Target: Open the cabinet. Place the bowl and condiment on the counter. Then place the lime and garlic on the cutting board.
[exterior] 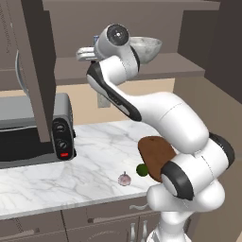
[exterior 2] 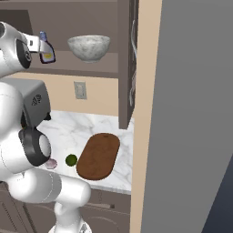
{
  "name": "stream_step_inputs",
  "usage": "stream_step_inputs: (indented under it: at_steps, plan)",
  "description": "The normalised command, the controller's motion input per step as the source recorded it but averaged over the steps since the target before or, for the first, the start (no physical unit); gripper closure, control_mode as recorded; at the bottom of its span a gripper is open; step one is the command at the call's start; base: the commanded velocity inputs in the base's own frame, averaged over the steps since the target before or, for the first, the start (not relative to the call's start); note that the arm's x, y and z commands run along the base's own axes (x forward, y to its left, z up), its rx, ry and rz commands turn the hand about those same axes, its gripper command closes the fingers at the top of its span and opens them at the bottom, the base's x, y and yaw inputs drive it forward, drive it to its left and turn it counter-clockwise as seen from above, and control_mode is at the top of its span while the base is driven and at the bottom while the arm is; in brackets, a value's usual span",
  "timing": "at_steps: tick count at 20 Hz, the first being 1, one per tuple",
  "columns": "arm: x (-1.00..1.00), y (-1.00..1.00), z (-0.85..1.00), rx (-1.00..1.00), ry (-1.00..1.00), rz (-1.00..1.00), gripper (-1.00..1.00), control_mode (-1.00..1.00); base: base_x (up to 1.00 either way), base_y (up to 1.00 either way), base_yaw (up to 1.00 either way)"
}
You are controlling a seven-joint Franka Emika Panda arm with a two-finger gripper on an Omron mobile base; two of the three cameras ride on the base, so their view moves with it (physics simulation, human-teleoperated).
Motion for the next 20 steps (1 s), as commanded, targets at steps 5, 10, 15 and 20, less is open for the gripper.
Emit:
stream_step_inputs:
  at_steps: [5, 10, 15, 20]
  plan:
    - [0.21, 0.06, 0.0, -0.03, 0.0, -0.03, -1.0, -1.0, 0.0, 0.0, 0.0]
    - [0.18, 0.0, 0.0, -0.01, 0.0, -0.02, -1.0, -1.0, 0.0, 0.0, 0.0]
    - [0.08, 0.02, 0.0, 0.0, 0.0, -0.04, -1.0, -1.0, 0.0, 0.0, 0.0]
    - [0.0, 0.04, 0.0, 0.0, 0.0, -0.08, -1.0, -1.0, 0.0, 0.0, 0.0]
